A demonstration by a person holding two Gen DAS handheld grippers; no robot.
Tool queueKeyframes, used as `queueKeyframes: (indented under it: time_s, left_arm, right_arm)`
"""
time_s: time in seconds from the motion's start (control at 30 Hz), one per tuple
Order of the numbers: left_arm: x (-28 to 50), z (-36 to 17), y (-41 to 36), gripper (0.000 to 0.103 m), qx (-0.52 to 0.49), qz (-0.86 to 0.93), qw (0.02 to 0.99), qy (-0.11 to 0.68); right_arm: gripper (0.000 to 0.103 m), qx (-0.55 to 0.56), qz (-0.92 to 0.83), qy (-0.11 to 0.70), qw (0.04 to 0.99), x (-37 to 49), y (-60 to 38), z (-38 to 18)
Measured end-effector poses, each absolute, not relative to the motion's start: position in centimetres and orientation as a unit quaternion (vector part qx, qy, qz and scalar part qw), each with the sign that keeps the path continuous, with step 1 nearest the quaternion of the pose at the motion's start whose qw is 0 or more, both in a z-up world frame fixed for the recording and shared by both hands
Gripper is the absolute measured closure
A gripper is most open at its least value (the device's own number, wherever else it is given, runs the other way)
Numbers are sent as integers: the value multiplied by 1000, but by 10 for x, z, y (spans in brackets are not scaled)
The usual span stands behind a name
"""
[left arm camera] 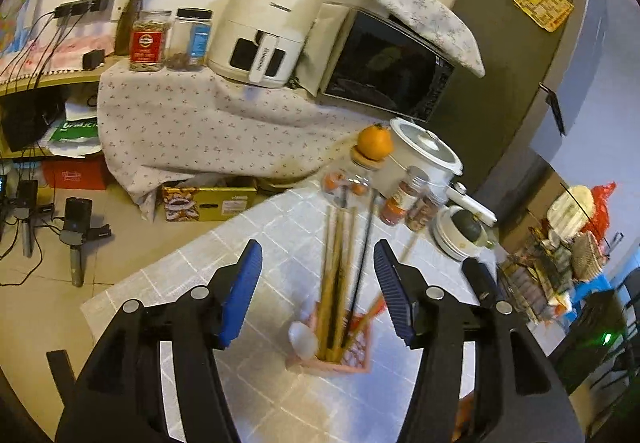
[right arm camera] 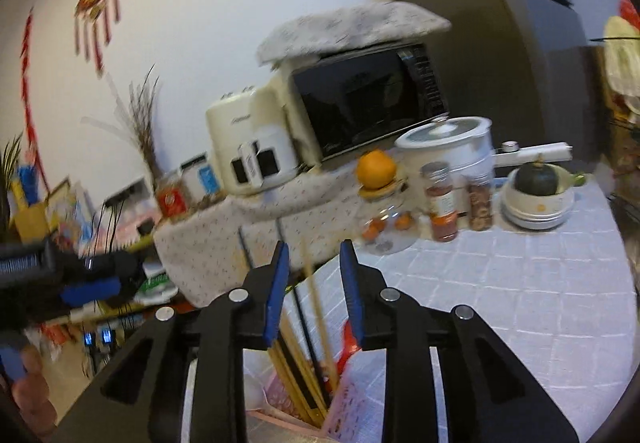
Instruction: Organize utensils
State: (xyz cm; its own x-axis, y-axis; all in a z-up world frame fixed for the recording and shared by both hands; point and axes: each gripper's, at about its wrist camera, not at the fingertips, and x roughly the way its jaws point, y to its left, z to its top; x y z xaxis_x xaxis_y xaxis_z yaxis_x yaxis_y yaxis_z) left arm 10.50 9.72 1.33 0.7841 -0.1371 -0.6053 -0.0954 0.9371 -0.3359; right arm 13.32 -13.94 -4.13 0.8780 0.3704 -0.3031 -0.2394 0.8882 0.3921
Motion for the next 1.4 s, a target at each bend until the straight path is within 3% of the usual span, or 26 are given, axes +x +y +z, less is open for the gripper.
queueKeyframes:
  time_s: [0.1,0.13,0.2,0.4,0.83,1.4]
  left_arm:
    - [98,30,85,42,-150,-19,925,349]
    - [93,37,80,36,-133,-16,925,355]
    - [84,43,74,23,-116,-6,923,366]
    - [40,35,55,7,-78,19,904,420]
    - [-17,66,50,7,-30,37,924,379]
    - [-9,48,39,7,6,43,930,364]
  right_arm:
    - [53,195,158,211,945,125,-155,-18]
    - [49,198,160,216,943,122,-158,-13]
    - [31,191,155,251,936,115,-160,-1]
    - [24,124,167,358,910,68,-156,35]
    - [14,-42,232,364,901,-18,-120,66]
    - [11,-18,209,356,911,-12,-150,45]
